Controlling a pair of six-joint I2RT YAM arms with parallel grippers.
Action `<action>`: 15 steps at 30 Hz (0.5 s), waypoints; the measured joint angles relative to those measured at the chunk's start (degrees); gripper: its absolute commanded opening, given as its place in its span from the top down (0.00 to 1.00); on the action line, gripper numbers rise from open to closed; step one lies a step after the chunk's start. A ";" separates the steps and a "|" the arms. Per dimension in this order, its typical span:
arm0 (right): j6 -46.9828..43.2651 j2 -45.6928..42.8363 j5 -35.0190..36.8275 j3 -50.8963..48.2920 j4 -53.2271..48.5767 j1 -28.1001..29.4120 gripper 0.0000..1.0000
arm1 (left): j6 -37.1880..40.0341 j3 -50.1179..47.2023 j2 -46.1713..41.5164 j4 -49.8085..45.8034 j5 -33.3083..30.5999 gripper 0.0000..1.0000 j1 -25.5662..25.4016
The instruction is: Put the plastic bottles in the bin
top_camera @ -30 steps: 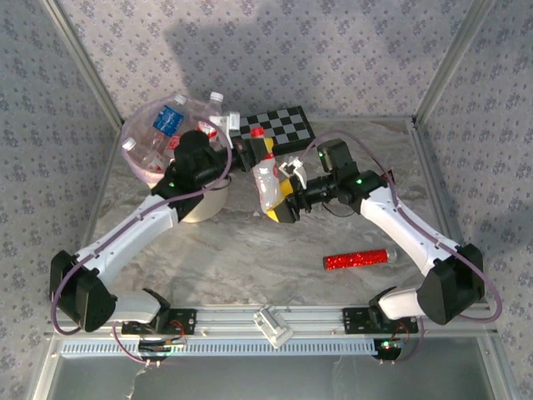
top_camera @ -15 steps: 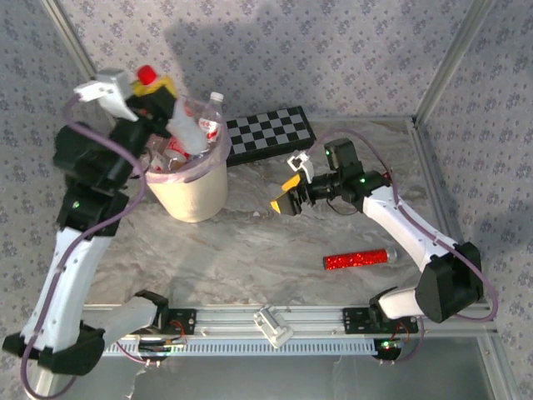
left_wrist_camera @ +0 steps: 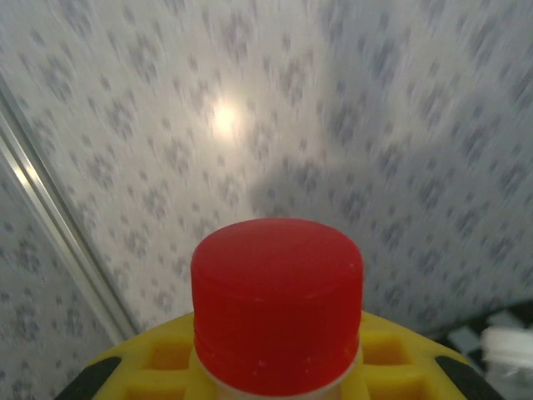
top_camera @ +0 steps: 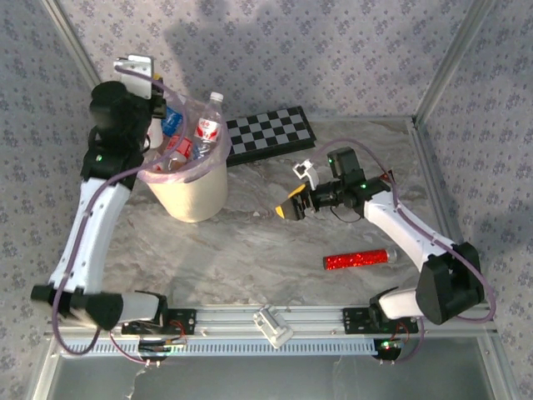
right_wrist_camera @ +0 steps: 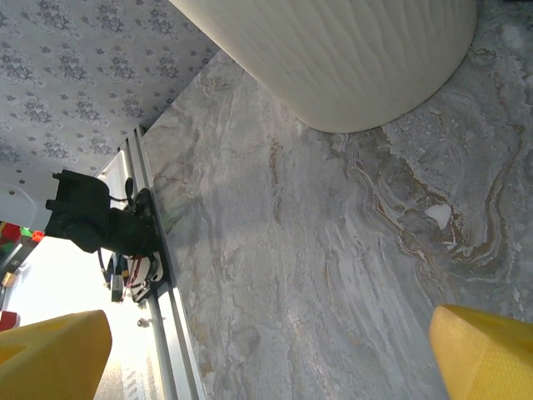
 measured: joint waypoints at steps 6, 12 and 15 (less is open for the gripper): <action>0.00 -2.36 0.83 -0.63 -0.55 0.00 0.00 | 0.04 1.62 5.38 -2.38 3.76 1.00 3.67; 0.00 -2.54 1.11 -1.66 -0.63 0.00 0.00 | 0.70 5.14 8.90 -5.97 6.88 1.00 4.68; 0.00 -2.54 1.46 -1.70 -0.79 0.00 0.00 | 0.48 5.31 10.45 -7.28 7.82 1.00 4.90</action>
